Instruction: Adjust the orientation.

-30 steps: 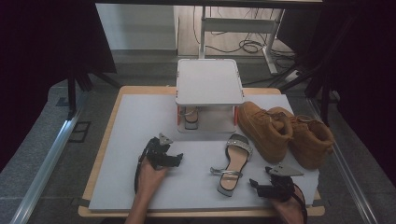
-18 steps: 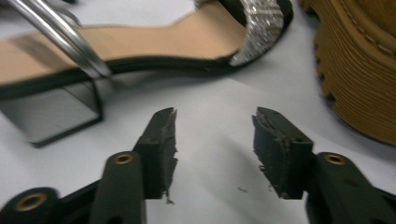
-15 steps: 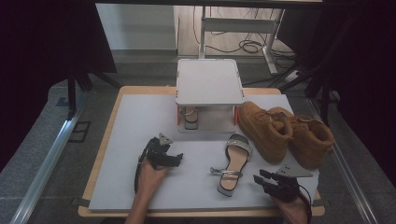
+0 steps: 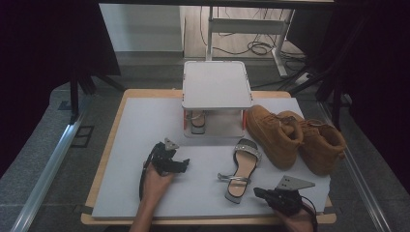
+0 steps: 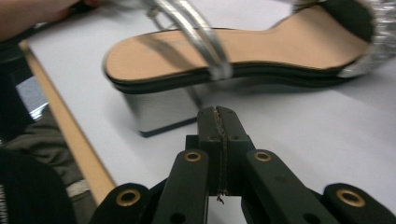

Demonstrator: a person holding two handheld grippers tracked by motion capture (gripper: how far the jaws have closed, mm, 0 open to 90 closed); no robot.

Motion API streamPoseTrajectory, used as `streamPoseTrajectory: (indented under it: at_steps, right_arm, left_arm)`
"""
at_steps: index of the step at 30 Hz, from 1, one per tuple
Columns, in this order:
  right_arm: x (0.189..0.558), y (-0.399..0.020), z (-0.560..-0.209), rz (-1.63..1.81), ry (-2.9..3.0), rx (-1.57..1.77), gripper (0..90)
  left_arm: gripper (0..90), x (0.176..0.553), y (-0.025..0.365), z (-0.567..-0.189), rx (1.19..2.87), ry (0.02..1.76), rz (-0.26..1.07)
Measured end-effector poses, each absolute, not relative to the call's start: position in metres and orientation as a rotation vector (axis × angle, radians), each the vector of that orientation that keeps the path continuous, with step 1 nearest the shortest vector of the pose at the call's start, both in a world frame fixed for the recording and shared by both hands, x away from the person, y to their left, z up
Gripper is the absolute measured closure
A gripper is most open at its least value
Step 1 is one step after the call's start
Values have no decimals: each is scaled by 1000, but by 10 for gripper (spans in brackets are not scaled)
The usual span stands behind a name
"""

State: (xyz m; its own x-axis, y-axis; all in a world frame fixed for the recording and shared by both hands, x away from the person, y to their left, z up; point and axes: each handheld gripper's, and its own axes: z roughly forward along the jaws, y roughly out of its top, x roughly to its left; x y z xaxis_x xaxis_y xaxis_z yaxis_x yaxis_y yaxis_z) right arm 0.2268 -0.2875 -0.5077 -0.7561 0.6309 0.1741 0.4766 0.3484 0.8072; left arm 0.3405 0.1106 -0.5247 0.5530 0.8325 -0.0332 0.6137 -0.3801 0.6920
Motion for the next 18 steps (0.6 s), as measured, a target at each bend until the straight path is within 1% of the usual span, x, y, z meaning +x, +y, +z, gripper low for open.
streamPoseTrajectory:
  at_steps: [8, 18]
  right_arm:
    - [224, -269, -509, 1401, 2494, 920, 894]
    - [227, -251, -513, 1393, 2503, 893, 893]
  left_arm:
    - [130, 340, 111, -524, 2131, 1154, 427]
    - [130, 340, 111, -524, 2132, 1154, 427]
